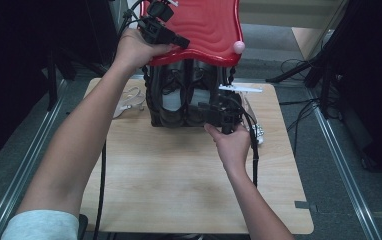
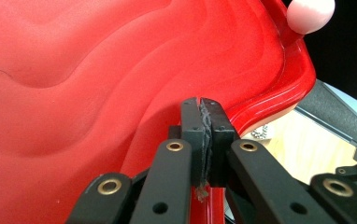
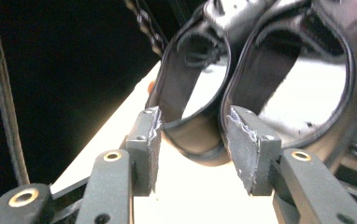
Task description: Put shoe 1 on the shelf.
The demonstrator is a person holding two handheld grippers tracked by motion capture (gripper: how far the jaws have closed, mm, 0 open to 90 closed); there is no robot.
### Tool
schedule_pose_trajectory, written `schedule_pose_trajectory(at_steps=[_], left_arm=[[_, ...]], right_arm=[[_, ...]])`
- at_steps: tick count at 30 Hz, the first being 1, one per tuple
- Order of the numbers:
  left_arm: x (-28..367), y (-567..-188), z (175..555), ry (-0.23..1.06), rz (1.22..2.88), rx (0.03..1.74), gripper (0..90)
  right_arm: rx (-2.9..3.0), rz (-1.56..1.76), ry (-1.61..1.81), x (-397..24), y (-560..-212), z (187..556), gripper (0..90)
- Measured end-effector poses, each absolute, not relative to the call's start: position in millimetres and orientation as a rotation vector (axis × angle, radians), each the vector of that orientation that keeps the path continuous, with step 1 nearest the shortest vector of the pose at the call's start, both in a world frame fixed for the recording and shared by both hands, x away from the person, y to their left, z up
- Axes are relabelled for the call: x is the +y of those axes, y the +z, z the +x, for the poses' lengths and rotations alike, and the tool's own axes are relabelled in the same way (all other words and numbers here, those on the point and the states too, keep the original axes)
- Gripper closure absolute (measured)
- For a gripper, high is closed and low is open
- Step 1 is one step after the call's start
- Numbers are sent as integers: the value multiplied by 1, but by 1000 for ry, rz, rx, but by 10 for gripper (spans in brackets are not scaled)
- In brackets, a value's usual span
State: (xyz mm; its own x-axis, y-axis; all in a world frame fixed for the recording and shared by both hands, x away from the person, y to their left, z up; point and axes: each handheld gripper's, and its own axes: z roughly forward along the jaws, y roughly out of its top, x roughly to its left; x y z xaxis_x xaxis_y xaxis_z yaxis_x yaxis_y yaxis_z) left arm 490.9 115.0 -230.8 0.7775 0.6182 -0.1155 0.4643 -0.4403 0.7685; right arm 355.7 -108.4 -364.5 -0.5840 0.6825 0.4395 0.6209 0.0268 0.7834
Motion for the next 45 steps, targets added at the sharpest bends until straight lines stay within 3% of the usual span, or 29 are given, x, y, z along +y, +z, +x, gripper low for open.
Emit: schedule_pose_trajectory(at_steps=[8, 12, 15, 31, 45], left_arm=[[115, -231, 492, 221, 2109, 807, 888], [115, -231, 491, 226, 2111, 802, 888], [115, -231, 491, 229, 2111, 800, 890], [114, -231, 490, 235, 2110, 813, 898], [114, -232, 488, 241, 2099, 832, 898]], right_arm=[[2306, 1288, 1599, -113, -386, 341, 643], [2360, 1258, 1557, -110, -401, 338, 821], [2375, 1280, 1568, -108, -409, 343, 900], [2334, 1383, 1632, -115, -428, 374, 900], [2320, 1364, 1631, -119, -423, 382, 900]])
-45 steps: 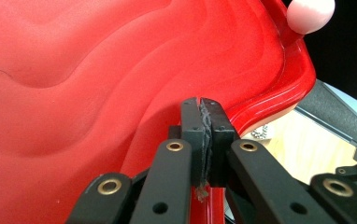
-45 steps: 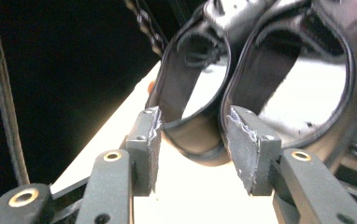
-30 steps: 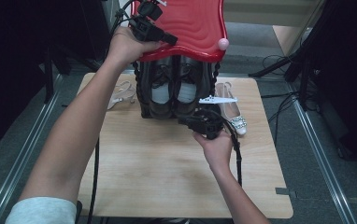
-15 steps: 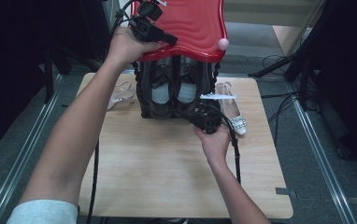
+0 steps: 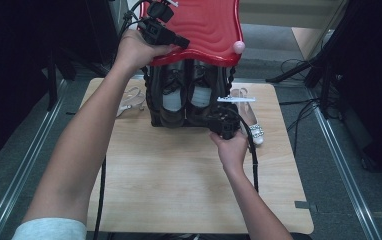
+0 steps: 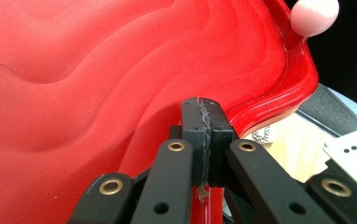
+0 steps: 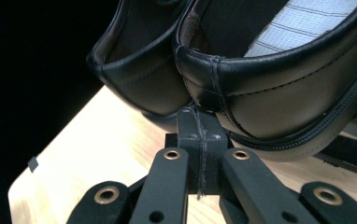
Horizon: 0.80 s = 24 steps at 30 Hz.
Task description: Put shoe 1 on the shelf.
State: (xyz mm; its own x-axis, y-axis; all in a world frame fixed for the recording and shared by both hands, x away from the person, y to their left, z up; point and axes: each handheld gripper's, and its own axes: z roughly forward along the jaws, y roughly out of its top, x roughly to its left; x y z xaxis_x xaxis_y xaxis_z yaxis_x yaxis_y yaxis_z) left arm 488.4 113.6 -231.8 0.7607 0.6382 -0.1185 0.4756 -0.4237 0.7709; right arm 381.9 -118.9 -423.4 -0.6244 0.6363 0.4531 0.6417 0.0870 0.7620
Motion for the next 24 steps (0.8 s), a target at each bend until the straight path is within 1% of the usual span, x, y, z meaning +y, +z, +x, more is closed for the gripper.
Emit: schedule_pose_trajectory(at_steps=[10, 24], left_arm=[[114, -232, 488, 243, 2099, 836, 899], [114, -232, 488, 242, 2101, 833, 899]], right_arm=[[-2319, -1387, -1618, -121, -417, 392, 900], [-2290, -1502, -1654, -136, -411, 412, 900]])
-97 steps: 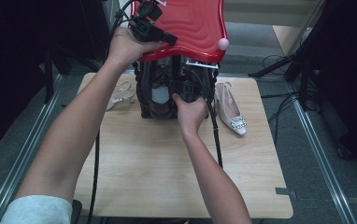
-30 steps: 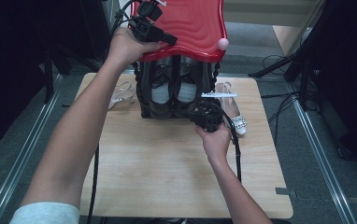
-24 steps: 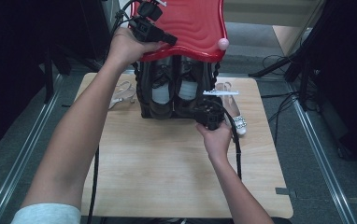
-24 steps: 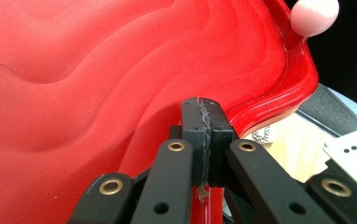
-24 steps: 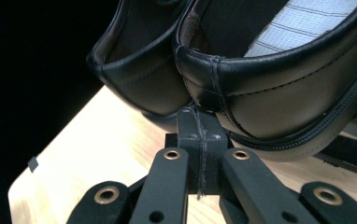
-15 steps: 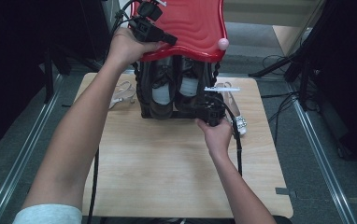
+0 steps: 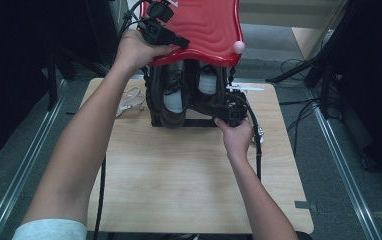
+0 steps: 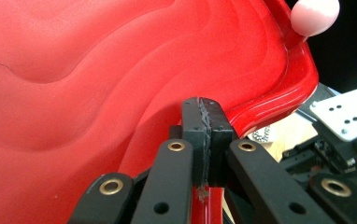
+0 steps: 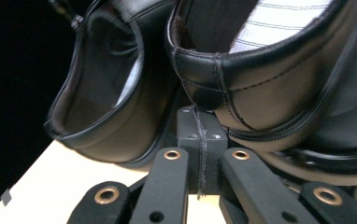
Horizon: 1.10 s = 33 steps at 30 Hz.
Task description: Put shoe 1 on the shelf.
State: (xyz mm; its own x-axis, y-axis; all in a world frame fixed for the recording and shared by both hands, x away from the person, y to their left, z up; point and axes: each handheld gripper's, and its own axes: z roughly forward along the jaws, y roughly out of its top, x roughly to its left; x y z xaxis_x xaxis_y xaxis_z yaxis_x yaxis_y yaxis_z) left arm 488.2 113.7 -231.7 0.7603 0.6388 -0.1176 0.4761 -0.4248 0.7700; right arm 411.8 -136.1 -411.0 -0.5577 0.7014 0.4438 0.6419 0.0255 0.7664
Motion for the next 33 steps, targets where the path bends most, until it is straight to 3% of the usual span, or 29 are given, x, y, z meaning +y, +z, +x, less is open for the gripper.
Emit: schedule_pose_trajectory(at_steps=[15, 33], left_arm=[[114, -232, 489, 240, 2106, 819, 900], [115, -231, 491, 229, 2111, 815, 899]], right_arm=[[2139, 1512, 1529, -151, -416, 410, 900], [2333, 1368, 1535, -111, -429, 378, 900]])
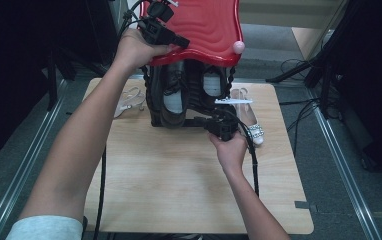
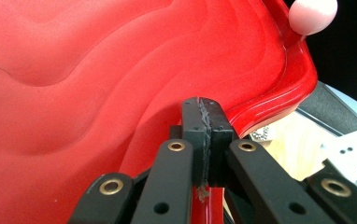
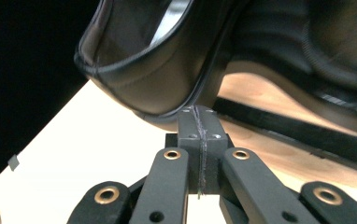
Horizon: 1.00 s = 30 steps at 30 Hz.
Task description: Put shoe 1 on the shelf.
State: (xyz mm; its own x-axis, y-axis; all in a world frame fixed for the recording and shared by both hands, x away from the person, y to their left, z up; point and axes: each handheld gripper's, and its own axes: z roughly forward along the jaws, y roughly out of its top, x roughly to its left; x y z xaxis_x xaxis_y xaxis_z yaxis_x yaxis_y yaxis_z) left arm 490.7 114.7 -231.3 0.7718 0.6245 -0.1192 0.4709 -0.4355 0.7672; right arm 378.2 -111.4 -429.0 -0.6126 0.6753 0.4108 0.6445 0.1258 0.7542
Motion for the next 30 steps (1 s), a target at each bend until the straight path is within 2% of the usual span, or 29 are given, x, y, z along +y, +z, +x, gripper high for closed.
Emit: schedule_pose_trajectory(at_steps=[12, 30], left_arm=[[114, -232, 490, 234, 2107, 818, 899], [115, -232, 490, 237, 2109, 817, 899]], right_arm=[[2450, 1310, 1517, -74, -440, 376, 900], [2435, 1292, 1510, -49, -432, 388, 900]])
